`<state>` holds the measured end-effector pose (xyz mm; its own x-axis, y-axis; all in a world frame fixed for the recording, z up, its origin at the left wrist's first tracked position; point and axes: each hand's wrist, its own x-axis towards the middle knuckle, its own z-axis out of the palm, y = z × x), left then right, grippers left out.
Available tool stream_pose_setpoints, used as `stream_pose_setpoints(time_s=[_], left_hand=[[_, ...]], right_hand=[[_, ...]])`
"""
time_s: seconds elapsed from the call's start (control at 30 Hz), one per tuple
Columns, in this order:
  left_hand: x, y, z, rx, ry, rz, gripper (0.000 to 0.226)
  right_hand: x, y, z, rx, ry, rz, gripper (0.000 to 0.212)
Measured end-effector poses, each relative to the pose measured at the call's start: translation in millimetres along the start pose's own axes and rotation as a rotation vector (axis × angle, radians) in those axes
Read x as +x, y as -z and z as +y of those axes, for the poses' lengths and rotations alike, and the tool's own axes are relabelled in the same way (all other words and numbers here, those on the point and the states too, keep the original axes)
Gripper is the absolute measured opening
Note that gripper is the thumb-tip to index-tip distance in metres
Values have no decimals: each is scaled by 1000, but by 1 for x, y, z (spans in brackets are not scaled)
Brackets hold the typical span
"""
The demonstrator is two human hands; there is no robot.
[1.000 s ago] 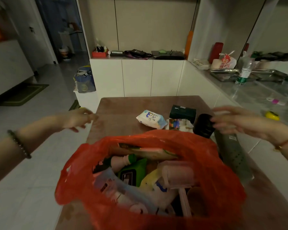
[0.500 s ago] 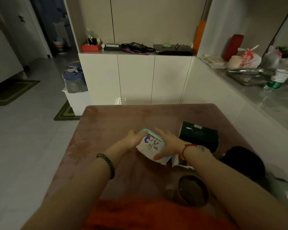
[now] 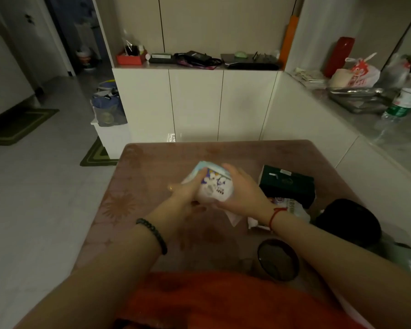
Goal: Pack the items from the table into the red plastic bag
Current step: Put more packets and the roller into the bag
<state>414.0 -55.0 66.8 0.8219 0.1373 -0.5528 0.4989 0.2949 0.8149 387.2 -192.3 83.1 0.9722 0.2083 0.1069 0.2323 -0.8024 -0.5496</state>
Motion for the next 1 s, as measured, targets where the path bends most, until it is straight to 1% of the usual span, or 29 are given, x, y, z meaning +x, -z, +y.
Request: stream_pose_setpoints(time_s=[0.03,0.07,0.1,0.17,0.2,0.27,0.33,0.37,0.4,0.47,0.5,0.53,0.57,0.6,0.63,0.67,0.7,0.73,0.77,0.8,0.83,0.87,0.9,0.93,0.97,1.0], left_hand=[[-16,3,9,-48,-16,-55,98],[-31,7,17,-88,-39,-139,89],[-53,11,25,-108,-79,-200,76],[-93,24,38,-137,-160,-263,55],[-113,32,42,-140,-191,-282,50],[-156,48,47,-126,-242,-328,44],[-197,64,45,-70,-236,-416,44],[-214,70,42,-37,-242,-437,43],[-229,76,36,-7,-267,-444,42],[-253,86,21,100,-352,-447,33],[-264,90,13,153,-382,-447,26],[-275,93,5,204,-399,-468,20],[-279,98,-3,267,-431,-468,21],[-282,103,-9,337,-467,-444,29],[-280,111,-14,435,-505,-390,42],[-274,120,-18,556,-539,-328,61],[-265,130,-21,736,-605,-264,82],[-254,143,-24,997,-679,-216,96],[-243,155,-26,1274,-739,-180,101],[-231,166,-28,1511,-753,-149,102],[-222,173,-29,1687,-725,-126,101],[-216,177,-31,1791,-680,-100,95],[-208,180,-34,1827,-643,-70,82],[-203,178,-36,1801,-644,-42,63],[-199,175,-37,1727,-671,-17,43],[-196,171,-37,1635,-702,5,30]], right_hand=[[-13,15,-16,65,39,49,93],[-27,30,-33,121,80,82,92],[-43,45,-50,164,128,93,87],[-76,76,-81,253,205,31,80],[-93,91,-93,315,195,-21,83],[-127,110,-111,422,87,-107,94],[-157,118,-129,520,23,-127,100],[-171,119,-136,604,-9,-130,99],[-183,118,-143,699,-40,-150,87],[-203,110,-152,831,-72,-208,38],[-211,103,-154,881,-98,-226,23],[-219,94,-153,930,-134,-229,23],[-227,86,-151,973,-172,-220,25],[-234,77,-148,1001,-218,-191,31],[-239,68,-143,1037,-273,-154,41],[-244,62,-140,1081,-330,-119,46],[-249,57,-135,1136,-378,-93,43],[-253,53,-132,1177,-422,-93,37],[-257,49,-129,1195,-467,-129,34],[-262,45,-127,1171,-507,-194,34],[-268,41,-128,1104,-524,-279,36],[-274,36,-129,1040,-523,-356,36],[-279,28,-130,1001,-518,-397,35],[-282,19,-132,997,-520,-396,32],[-284,10,-136,1015,-527,-361,28],[-283,0,-140,1036,-536,-290,26]])
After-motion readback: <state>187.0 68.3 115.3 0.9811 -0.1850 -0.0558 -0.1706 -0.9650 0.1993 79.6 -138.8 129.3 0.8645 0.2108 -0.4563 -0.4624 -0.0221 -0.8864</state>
